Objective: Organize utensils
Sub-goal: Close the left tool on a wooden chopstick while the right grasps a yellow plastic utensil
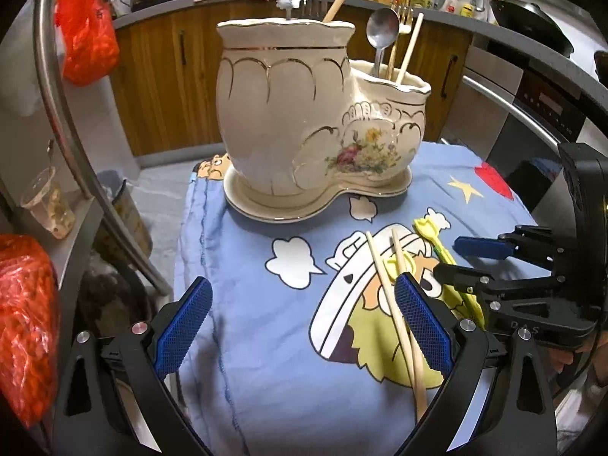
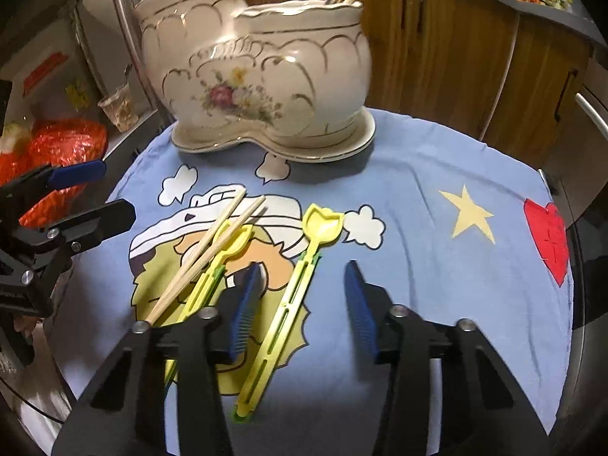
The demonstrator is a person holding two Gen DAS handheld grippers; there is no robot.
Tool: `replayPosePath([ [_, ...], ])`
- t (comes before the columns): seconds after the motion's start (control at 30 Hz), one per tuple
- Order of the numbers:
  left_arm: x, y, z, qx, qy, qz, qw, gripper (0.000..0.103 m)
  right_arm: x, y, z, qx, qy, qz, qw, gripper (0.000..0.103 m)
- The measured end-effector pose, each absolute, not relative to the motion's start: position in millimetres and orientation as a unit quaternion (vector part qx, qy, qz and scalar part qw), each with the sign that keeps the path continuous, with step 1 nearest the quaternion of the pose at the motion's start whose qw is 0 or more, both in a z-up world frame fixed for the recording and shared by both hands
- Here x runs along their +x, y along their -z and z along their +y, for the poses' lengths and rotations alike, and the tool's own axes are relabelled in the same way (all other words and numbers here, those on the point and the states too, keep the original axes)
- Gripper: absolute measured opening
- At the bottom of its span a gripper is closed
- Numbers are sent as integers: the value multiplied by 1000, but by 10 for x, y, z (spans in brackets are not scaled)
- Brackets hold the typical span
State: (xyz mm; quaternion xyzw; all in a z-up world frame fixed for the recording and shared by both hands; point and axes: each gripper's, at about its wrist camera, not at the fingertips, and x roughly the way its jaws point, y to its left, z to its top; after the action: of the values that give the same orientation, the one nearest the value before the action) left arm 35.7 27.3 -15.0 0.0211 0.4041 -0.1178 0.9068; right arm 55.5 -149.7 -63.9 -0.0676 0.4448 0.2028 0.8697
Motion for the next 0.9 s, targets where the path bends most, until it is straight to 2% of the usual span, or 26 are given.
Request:
replayPosePath([
  [0.13,338,163,242,28,120,405,906,96,535,640,-1439,-84,-195,440,873,26],
  [0.2,329,172,213,33,124,406,905,96,522,642,-1391,-87,-197,440,872,17],
  [0.3,303,193,138,45,134,408,902,96,525,632,-1369,-86,-200,442,870,10],
  [0.5,258,241,-27,63,171,415,891,93,551,557,-1506,-34,-214,445,869,10],
  [0.53,248,244,-56,67,177,416,890,86,551,538,-1523,-31,-213,443,870,10],
  [0.67,209,279,-191,75,213,427,876,44,561,512,-1608,-15,-210,444,871,10],
  [0.7,194,284,-228,78,222,427,873,41,570,516,-1618,-13,-210,445,871,10],
  [0.77,145,269,-312,94,234,420,872,30,574,515,-1622,-11,-210,445,871,10],
  [0.9,121,286,-413,110,243,418,868,21,556,498,-1682,-9,-214,443,870,10],
])
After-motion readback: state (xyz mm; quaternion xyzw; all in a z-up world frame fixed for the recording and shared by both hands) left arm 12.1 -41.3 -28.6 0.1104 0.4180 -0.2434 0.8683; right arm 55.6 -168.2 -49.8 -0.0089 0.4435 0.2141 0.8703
